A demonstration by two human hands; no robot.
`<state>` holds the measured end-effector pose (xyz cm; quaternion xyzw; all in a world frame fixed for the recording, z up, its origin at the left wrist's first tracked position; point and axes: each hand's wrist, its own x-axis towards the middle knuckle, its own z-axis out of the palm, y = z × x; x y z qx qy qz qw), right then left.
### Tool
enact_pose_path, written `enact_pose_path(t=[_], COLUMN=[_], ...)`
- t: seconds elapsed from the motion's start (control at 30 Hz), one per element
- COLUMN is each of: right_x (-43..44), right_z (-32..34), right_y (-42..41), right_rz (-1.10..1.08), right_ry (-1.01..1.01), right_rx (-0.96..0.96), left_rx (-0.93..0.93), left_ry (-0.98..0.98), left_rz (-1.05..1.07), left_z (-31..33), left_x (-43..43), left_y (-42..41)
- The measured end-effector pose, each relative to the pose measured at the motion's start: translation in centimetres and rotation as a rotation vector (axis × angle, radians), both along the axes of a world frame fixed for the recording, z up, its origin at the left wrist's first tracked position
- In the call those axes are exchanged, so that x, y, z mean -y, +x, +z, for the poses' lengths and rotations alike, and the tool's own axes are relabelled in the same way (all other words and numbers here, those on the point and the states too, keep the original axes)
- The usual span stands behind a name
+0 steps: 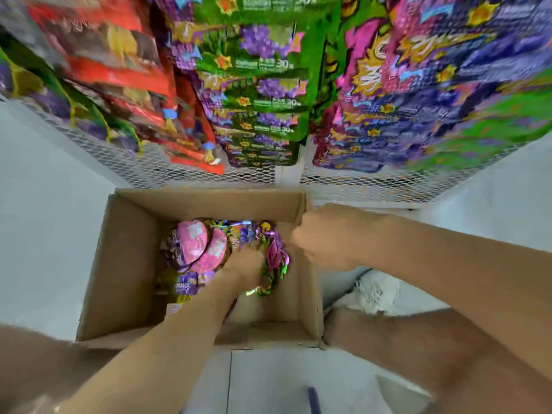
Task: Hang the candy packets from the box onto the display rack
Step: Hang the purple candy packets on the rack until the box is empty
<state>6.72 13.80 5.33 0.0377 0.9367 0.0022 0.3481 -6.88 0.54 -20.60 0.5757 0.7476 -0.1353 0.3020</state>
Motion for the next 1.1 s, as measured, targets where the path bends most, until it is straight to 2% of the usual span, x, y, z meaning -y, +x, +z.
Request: enact_pose_path(t=[0.07,0.23,0.33,0.43,0.5,0.67,0.77,0.87,0.97,1.1], right_x=[0.0,0.0,0.1,0.0,-0.1,-0.4,-0.4,0.1,1.4,2.7], right_z=[-0.3,-1.3,-1.9,-1.9,-1.7,-1.1,-1.2,-0.7,0.1,0.9], right_y=[0.2,1.1,1.2,1.2,1.1,0.5,0.0,-0.9,-2.2,-2.6], right_rz=[0.007,-0.014,-0.018,-0.007,-0.008,-0.034,-0.109,-0.249,-0.452,-0.670], right_ry=[-0.010,-0.080,-0.085,-0.078,-0.082,-0.060,-0.071,-0.174,-0.286,-0.504], right_rx=[0.014,0.047,0.031,0.041,0.066,0.056,0.036,-0.044,-0.182,-0.411], left_rx=[0.006,-0.137,-0.160,-0.134,-0.090,0.247,0.377,0.449,0.567,0.564], left_ry=[-0.003,-0.030,0.038,0.051,0.064,0.263,0.410,0.570,0.584,0.612], left_rz=[0.008,0.116,0.136,0.132,0.202,0.557,0.696,0.818,0.945,1.009], left_z=[-1.6,-2.9,-2.8,-2.7,-1.7,4.0,9.1,14.8,20.1,25.2], left_x=[-0.4,-1.8,-2.2,-1.8,-1.6,-0.6,-0.8,-1.7,-2.5,-1.7], left_y=[2.1,5.5,5.4,5.2,5.1,2.8,0.7,-0.7,-1.3,-1.3])
